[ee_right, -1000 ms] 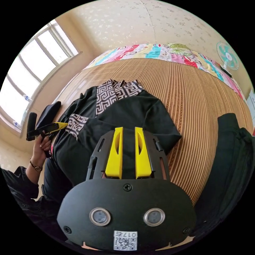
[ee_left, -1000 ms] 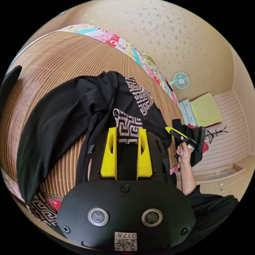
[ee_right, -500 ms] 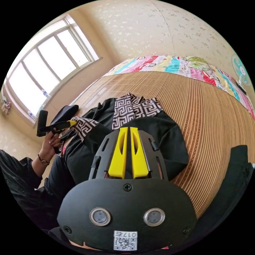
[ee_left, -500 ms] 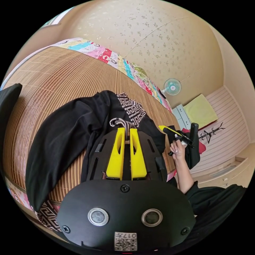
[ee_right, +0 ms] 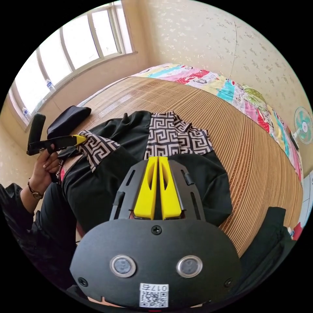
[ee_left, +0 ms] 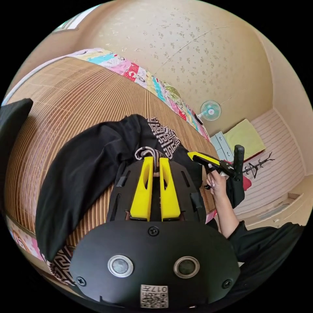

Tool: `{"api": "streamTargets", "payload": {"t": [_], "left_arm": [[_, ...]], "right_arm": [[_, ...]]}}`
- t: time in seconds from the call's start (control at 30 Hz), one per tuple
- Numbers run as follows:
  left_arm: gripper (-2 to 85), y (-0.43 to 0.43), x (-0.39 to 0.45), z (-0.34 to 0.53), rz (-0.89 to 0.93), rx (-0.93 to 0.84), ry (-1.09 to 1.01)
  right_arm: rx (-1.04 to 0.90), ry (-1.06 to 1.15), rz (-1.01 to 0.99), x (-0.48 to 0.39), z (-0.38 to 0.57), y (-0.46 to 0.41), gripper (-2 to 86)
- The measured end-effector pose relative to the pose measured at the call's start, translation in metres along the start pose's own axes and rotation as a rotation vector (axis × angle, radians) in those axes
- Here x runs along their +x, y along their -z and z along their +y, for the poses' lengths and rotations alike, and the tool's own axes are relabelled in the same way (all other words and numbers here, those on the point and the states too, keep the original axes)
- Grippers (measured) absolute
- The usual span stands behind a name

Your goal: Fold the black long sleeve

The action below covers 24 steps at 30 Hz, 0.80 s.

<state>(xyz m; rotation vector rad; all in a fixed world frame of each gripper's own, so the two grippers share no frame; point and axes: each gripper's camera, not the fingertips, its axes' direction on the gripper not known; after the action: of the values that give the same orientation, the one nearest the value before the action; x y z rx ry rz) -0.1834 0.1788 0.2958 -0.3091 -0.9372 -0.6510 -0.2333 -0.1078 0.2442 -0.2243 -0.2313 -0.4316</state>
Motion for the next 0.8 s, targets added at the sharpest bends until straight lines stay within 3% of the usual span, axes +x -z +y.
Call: {"api": "streamTargets", "payload": {"t": [0.23, 0.33, 0.43, 0.53, 0.67, 0.8], "left_arm": [[4.1, 0.0, -0.054, 0.01, -0.075, 0.005, 0.079], [5.3, -0.005, -0.075, 0.025, -0.071, -0.031, 0.115], [6.7, 0.015, -0.056, 0.033, -0.105, 0.042, 0.051], [7.5, 0.033, -0.019, 0.015, -0.141, 0.085, -0.056], [9.8, -0.018, 0.037, -0.05, -0.061, -0.114, -0.293], [9.8, -0.107, 0.083, -0.082, -0.14, -0.329, -0.498]], "right_arm": [[0.122, -0.24, -0.013, 0.042, 0.012, 0.018, 2.1], [0.065, -0.299, 0.038, 0.061, 0.035, 0.008, 4.5], [-0.032, -0.363, 0.097, 0.078, 0.056, -0.007, 7.2], [0.057, -0.404, 0.098, 0.088, 0.077, 0.006, 7.6], [0.11, -0.458, 0.169, 0.098, 0.081, 0.019, 7.4], [0.109, -0.499, 0.204, 0.11, 0.076, 0.022, 7.5]]}}
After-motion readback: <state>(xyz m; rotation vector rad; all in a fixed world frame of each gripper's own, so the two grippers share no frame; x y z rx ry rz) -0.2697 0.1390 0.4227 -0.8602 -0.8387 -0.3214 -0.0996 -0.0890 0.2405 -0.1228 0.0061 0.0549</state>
